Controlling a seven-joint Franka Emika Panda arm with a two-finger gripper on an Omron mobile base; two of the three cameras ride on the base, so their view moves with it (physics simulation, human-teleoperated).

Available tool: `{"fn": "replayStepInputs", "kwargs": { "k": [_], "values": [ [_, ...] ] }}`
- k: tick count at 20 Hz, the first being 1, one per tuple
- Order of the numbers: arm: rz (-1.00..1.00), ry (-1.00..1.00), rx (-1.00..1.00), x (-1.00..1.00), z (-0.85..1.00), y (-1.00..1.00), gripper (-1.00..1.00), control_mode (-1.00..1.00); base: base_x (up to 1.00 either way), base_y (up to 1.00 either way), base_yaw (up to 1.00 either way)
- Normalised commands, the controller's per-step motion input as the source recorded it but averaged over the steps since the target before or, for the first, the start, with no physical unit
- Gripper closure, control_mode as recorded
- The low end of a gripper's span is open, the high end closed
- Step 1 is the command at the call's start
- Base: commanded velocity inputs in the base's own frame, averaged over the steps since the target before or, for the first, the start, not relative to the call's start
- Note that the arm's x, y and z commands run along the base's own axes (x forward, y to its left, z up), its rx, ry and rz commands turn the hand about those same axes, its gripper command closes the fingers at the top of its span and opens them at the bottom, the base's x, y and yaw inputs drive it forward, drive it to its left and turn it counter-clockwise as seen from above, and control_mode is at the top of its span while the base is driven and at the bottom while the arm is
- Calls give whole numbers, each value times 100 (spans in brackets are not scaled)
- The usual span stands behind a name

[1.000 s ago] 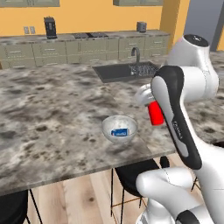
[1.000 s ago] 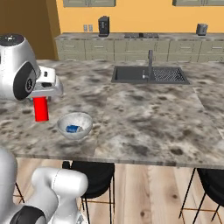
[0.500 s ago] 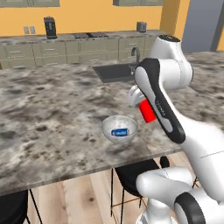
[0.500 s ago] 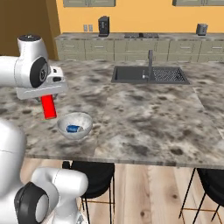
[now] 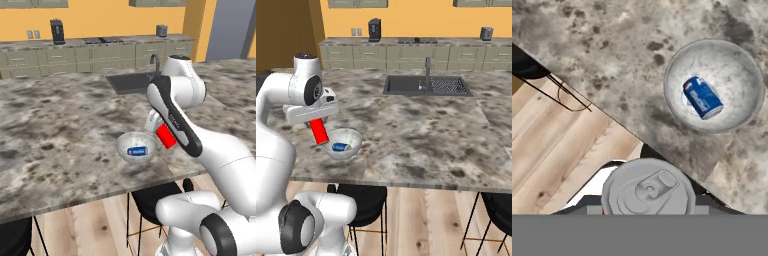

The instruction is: Open the fridge, grab two sodas, and place both sodas inside the bowl with ice on the dining counter.

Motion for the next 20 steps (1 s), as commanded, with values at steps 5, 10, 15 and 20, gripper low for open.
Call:
{"fn": "replayStepInputs", "kwargs": {
  "k": [5, 10, 15, 20],
  "values": [
    [14, 1, -6, 36, -27, 0, 100, -100, 0, 0, 0],
    [11, 0, -6, 35, -30, 0, 100, -100, 0, 0, 0],
    [9, 1, -4, 40, -39, 0, 100, -100, 0, 0, 0],
    [7, 2, -4, 42, -42, 0, 100, -100, 0, 0, 0]
  ]
}}
